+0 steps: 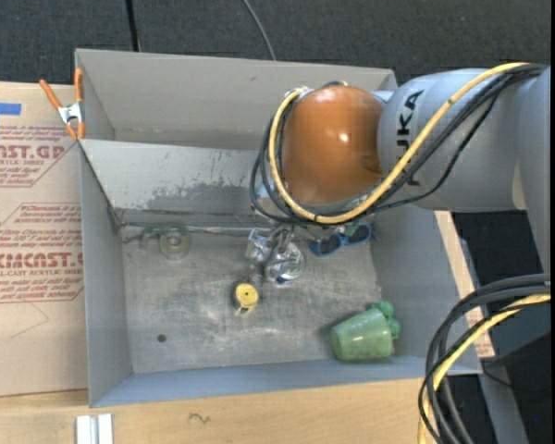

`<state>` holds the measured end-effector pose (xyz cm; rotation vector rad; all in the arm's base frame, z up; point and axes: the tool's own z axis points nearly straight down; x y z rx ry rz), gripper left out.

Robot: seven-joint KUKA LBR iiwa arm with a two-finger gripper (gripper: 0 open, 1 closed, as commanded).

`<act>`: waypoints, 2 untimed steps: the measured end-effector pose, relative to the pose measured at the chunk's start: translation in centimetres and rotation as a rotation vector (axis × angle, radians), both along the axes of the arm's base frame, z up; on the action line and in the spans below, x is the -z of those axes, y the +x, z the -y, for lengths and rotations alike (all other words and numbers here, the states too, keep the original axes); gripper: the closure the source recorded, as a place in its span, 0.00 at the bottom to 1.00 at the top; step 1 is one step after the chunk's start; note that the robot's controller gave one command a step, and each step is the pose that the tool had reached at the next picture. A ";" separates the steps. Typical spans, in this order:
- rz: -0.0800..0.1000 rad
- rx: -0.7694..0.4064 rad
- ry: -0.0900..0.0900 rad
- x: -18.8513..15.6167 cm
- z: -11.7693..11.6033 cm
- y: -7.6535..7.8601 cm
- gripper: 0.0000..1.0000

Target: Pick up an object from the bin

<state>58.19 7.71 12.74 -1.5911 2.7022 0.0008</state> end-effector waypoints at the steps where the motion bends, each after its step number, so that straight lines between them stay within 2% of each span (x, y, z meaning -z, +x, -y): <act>1: -0.003 0.002 0.000 0.2 0.1 0.0 0.00; 2: 0.000 -0.208 -0.001 5.5 -2.6 -3.1 0.00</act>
Offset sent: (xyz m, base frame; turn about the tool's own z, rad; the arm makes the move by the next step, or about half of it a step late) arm 0.0000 0.0000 0.0000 0.0000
